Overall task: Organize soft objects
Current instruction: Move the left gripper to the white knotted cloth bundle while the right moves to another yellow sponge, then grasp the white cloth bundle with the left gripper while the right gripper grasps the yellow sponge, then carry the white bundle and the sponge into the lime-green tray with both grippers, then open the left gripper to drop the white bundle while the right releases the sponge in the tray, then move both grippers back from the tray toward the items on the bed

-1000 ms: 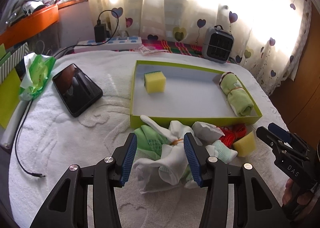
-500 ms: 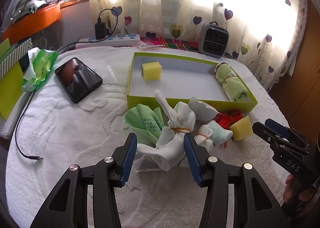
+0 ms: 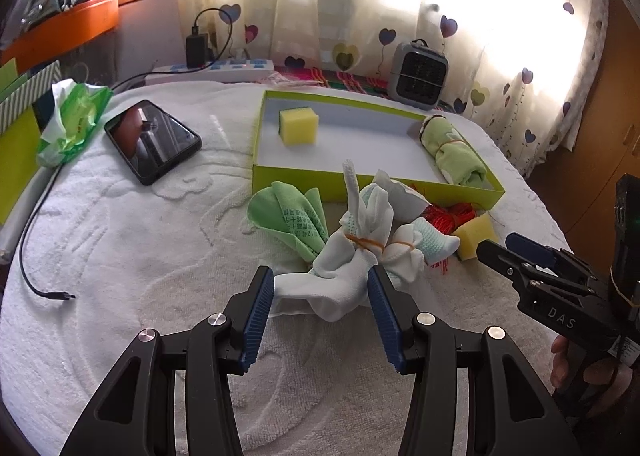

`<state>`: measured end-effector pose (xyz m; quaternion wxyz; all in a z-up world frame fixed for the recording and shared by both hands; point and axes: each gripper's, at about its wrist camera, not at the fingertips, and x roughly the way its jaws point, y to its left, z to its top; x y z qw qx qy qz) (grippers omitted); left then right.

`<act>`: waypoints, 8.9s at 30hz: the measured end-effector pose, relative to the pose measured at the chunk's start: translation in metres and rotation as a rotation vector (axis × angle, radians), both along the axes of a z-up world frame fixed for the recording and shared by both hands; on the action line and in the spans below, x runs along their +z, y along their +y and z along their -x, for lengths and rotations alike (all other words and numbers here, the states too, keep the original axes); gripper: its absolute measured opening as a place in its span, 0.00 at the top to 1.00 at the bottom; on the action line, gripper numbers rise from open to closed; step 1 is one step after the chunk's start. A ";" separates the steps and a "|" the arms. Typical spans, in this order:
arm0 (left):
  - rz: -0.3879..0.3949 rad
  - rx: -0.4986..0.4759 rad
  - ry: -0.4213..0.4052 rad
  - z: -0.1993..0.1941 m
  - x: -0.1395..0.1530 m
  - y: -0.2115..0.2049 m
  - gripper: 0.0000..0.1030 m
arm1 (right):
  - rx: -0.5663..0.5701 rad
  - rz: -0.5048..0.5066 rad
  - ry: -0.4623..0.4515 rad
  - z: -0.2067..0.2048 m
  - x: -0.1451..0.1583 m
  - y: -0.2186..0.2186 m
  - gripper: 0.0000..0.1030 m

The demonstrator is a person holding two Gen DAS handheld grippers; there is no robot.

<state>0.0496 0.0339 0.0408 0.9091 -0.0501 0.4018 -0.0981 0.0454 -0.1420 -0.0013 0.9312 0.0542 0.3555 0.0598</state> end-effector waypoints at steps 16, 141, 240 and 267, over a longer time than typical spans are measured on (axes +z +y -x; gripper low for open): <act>-0.019 -0.045 -0.028 -0.006 0.010 -0.006 0.53 | -0.010 0.001 0.032 -0.015 -0.006 -0.001 0.42; 0.050 0.004 -0.092 -0.075 0.039 0.006 0.66 | 0.016 0.016 -0.116 -0.044 0.047 0.009 0.62; 0.035 -0.027 -0.023 -0.122 0.008 -0.010 0.48 | 0.029 0.119 -0.046 -0.125 0.026 0.033 0.50; 0.033 0.011 -0.042 -0.067 0.017 0.009 0.48 | 0.013 0.080 -0.064 -0.069 0.031 0.040 0.49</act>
